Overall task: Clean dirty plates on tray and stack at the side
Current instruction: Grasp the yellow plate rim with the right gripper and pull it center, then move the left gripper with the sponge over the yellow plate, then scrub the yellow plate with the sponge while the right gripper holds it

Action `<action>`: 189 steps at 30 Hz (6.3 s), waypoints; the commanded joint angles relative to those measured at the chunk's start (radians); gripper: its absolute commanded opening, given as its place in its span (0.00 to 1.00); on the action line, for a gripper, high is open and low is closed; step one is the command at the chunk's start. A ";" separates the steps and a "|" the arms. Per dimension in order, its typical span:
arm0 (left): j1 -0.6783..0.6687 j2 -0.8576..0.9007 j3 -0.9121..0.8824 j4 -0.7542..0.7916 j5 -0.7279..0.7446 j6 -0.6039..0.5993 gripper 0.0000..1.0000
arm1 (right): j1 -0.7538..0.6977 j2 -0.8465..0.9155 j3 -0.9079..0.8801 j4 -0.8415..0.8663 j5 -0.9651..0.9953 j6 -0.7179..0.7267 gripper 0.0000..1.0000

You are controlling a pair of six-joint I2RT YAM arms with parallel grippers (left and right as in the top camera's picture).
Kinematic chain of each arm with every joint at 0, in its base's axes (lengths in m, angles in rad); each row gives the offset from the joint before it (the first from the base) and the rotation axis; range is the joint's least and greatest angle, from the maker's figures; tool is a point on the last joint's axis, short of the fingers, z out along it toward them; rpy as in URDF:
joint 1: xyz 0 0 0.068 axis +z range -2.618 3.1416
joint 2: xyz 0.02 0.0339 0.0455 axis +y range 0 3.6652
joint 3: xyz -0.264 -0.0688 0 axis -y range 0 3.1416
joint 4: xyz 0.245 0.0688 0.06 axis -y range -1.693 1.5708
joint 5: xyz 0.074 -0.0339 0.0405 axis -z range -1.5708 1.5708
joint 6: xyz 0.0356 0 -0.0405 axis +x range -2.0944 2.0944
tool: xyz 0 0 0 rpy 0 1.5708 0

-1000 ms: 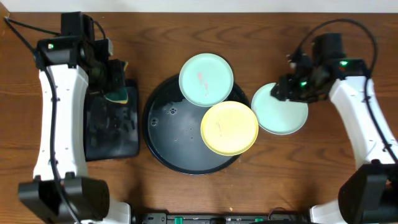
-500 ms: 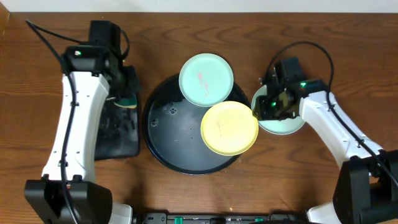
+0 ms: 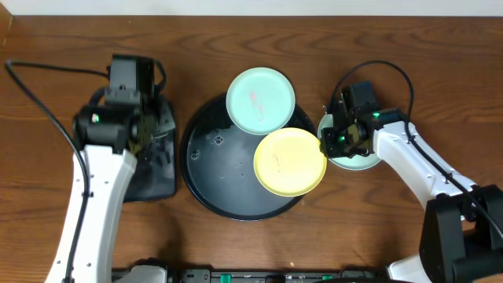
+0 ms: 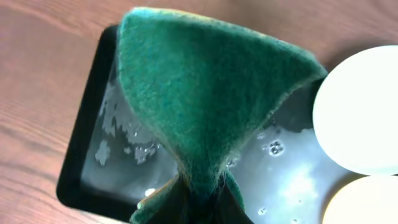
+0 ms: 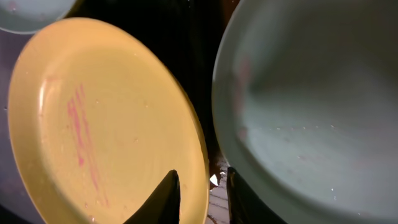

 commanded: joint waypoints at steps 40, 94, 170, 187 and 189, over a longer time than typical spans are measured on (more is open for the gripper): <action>-0.002 -0.010 -0.167 0.086 -0.027 -0.027 0.07 | 0.262 0.079 0.042 0.077 0.013 0.414 0.01; -0.400 0.364 -0.236 0.228 0.200 -0.078 0.07 | 0.294 0.172 0.042 0.129 0.053 0.422 0.01; -0.429 0.394 -0.356 0.270 0.020 -0.166 0.07 | 0.287 0.172 0.042 0.129 0.039 0.410 0.01; -0.429 0.394 -0.356 0.277 0.629 0.465 0.07 | 0.286 0.172 0.042 0.137 0.039 0.411 0.01; -0.429 0.394 -0.356 0.313 0.626 0.464 0.07 | 0.286 0.172 0.042 0.137 0.039 0.411 0.01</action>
